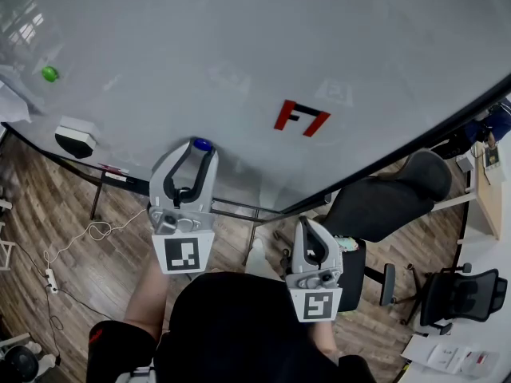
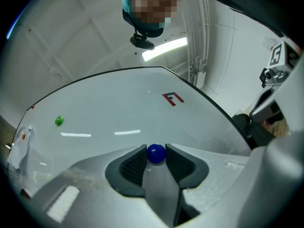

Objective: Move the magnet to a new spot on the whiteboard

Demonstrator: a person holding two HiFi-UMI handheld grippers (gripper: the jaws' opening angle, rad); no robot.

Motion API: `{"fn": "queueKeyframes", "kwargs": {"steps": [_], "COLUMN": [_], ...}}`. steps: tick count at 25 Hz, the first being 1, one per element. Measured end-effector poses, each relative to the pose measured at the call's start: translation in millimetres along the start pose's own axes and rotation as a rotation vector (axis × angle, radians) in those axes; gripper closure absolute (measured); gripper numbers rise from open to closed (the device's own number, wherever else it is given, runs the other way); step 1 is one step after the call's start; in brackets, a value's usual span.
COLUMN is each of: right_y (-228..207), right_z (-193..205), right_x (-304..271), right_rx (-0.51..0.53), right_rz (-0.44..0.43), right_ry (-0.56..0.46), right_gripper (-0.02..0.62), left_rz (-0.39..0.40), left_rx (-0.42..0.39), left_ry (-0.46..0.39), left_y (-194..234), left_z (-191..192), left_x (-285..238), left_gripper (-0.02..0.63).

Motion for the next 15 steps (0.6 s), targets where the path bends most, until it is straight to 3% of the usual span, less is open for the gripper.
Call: {"fn": "queueKeyframes", "kwargs": {"steps": [15], "right_y": [-0.6], "right_z": [1.3], "right_x": [-0.1], "right_rx": [-0.003], "right_rz": [-0.003], "right_ry": [0.006], "right_gripper": [0.597], "left_rz": [0.005], "left_rx": [-0.001], "left_ry": [-0.008], "left_y": [-2.5], "left_z": [-0.1], "left_x": [-0.8], "left_gripper": [0.474]}}
Point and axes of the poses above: the fingertips, and each gripper's own axes: x backward along the fingers, y to its left, z out of its underside, the point moved 7 cm from there along x, backward along the fingers, and after that the axes turned 3 degrees about -y, right-handed, at the moved point
